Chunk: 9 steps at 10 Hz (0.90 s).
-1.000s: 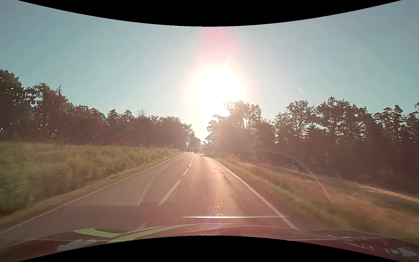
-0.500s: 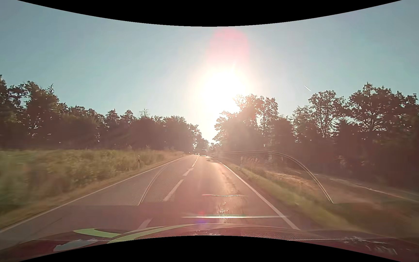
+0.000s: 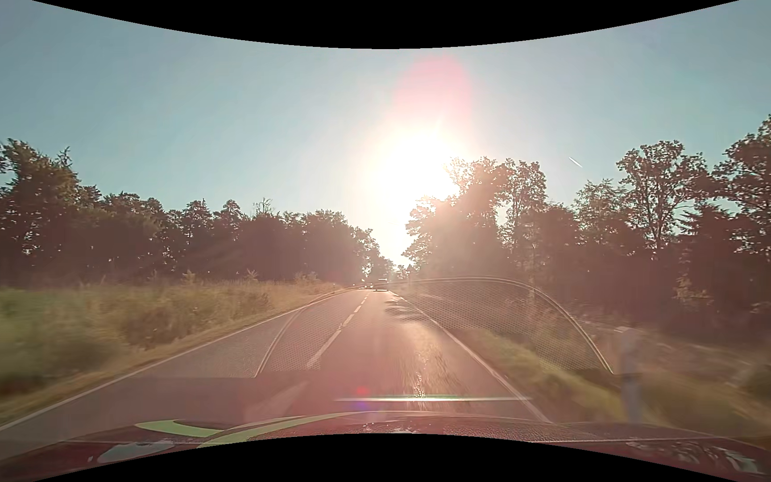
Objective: Follow the waypoints while adhering to traffic rules and regulations
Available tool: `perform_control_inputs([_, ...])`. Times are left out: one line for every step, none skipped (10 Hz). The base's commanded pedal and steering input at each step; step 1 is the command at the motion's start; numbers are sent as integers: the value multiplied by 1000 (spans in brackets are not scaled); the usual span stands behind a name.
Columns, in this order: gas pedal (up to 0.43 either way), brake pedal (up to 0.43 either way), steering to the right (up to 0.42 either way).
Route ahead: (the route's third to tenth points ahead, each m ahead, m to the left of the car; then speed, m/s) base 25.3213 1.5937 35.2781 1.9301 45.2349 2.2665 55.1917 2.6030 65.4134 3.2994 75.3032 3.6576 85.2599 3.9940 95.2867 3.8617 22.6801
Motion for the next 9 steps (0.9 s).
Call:
perform_control_inputs([339, 0, -12])
perform_control_inputs([331, 0, -10])
perform_control_inputs([287, 0, -10])
perform_control_inputs([260, 0, -10])
perform_control_inputs([248, 0, -10])
perform_control_inputs([228, 0, -9])
perform_control_inputs([209, 0, -8])
perform_control_inputs([209, 0, -8])
perform_control_inputs([209, 0, -8])
